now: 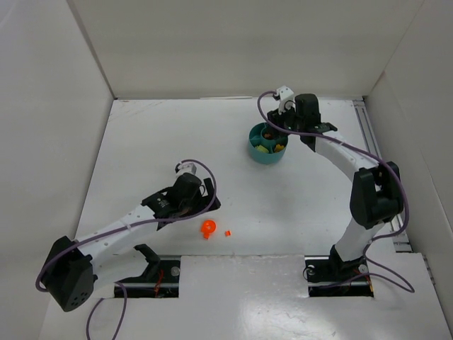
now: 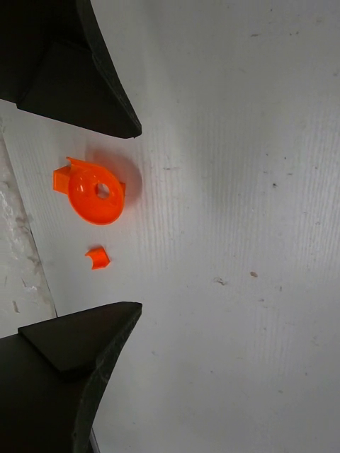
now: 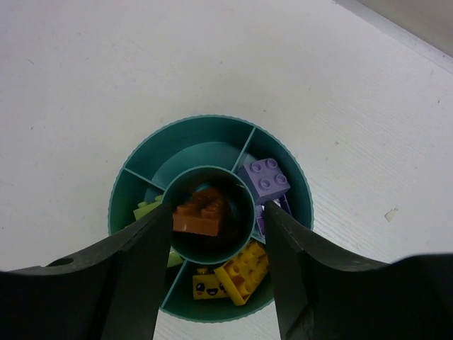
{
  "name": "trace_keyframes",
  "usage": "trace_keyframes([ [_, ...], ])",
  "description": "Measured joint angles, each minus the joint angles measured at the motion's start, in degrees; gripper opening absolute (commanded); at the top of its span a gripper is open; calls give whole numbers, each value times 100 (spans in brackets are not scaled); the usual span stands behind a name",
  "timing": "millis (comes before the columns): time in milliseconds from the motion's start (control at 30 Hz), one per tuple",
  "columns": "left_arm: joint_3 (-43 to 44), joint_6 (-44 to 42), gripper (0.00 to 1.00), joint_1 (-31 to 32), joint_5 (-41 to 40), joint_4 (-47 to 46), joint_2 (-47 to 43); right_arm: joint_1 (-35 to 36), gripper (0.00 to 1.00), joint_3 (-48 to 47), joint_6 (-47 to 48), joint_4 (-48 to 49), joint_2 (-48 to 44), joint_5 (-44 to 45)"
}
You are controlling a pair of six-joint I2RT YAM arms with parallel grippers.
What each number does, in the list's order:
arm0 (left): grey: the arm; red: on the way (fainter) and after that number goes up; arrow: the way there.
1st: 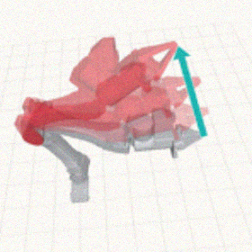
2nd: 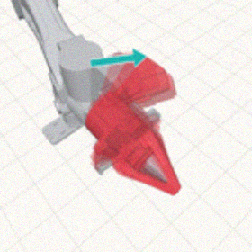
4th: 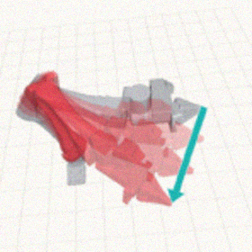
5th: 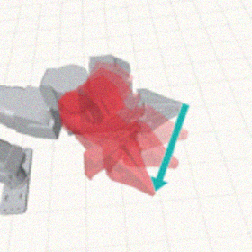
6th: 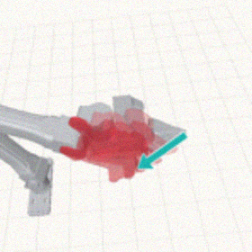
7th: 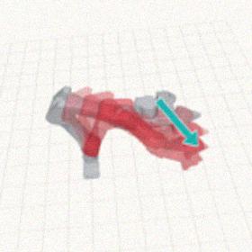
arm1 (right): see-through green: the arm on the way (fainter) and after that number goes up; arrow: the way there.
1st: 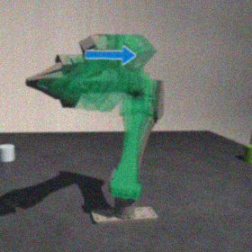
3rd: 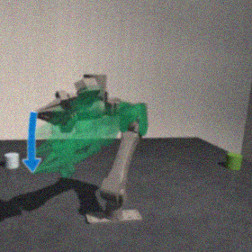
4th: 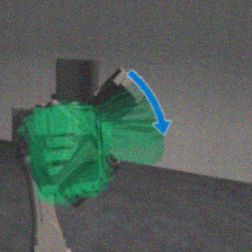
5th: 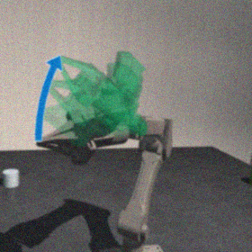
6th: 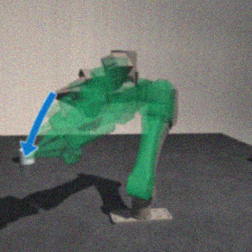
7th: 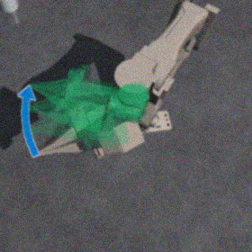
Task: Sort the legos into containers by color
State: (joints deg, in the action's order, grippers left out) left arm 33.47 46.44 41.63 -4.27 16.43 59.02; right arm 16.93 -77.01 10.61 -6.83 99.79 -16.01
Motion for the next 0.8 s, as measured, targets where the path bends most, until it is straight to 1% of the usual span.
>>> trace_keyframes([
  [167,-234,284,100,0,94,190,-227,57,61,116,13,-9,-234,66],
  [300,-501,651,89,103,107,356,-570,162,61,610,11,-26,-984,236],
  [333,-588,730,84,138,114,396,-675,208,61,782,7,-13,-1235,282],
  [433,-872,951,76,197,166,472,-1014,321,62,1318,-44,7,-2017,372],
  [467,-968,1001,71,208,190,485,-1128,358,62,1510,-59,7,-2277,385],
  [567,-1222,1104,64,216,269,498,-1429,448,62,2098,-160,24,-2942,472],
  [600,-1287,1130,59,216,293,501,-1506,455,62,2164,-168,17,-3003,483],
  [700,-1401,1152,54,216,337,470,-1615,472,62,2721,-291,-72,-3495,568],
  [733,-1434,1150,54,216,339,459,-1624,481,62,2813,-323,-125,-3582,608],
  [767,-1460,1145,49,216,341,446,-1604,487,62,2876,-354,-175,-3652,638],
  [800,-1484,1147,46,216,341,415,-1563,492,62,2927,-376,-197,-3716,664],
])
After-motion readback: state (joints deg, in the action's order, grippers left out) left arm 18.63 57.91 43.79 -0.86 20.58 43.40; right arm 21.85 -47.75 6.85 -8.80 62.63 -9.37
